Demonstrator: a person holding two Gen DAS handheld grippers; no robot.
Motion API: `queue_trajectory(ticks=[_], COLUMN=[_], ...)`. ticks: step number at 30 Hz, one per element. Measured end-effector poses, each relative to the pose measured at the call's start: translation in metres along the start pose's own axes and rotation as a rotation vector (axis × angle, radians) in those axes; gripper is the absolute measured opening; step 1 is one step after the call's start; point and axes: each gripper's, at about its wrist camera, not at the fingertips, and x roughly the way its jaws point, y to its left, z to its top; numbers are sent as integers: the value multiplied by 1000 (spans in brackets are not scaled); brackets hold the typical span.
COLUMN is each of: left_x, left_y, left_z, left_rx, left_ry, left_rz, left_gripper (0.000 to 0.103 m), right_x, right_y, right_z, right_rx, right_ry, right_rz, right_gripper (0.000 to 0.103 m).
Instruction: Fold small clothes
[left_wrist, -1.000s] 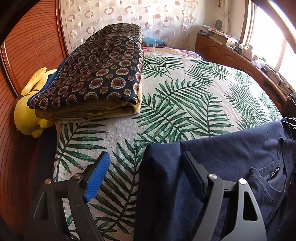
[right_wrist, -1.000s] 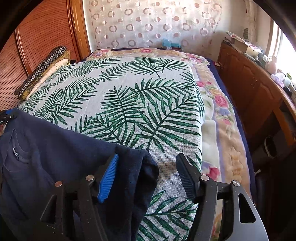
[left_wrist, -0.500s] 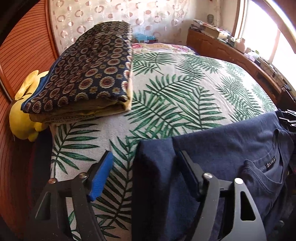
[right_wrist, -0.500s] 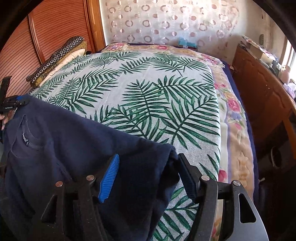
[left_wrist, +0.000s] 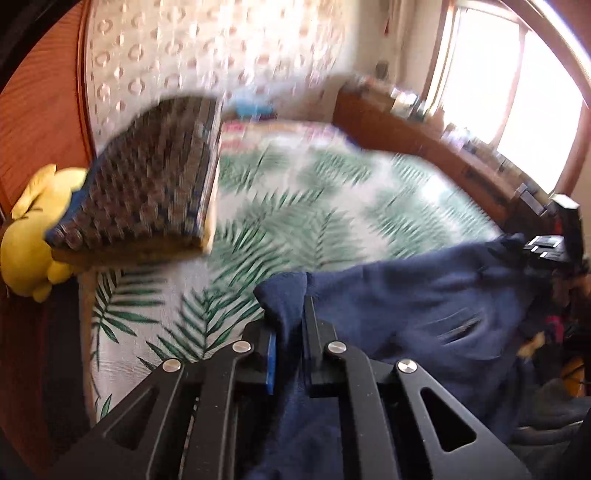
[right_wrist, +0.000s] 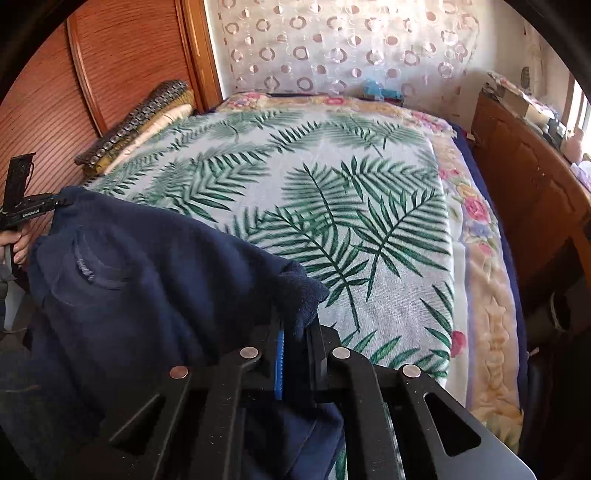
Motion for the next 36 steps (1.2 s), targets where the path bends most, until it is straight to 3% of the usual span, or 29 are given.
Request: queue_trajectory(ticks=[4,8,13,15,22,36], left_x=[-57,-95,-142,-165,-241,-294], left_y=[-19,-29,-52,-70,-112,-92], left_z=[11,28,44,55,101,171], left_rx=[24,40,99,147,270,264], left_ry=[-139,-229,-296,-332,-515,-671], left_rz=[-41,-76,-134,-166,-95,0], left_gripper=[11,11,10,10,10,10], right_x=[-61,-114,-172,-198,-280,-349], right_y=[14,28,46,57,93,118], right_z=[4,12,21,25,41,50], right_rx=[-15,-63,-125,-182,-320,-393], right_ry=[-102,-163,-225,-238,-336,-531], right_rz=[20,-42,-62,-108,-243,-351], right_gripper=[8,8,8,8,8,8])
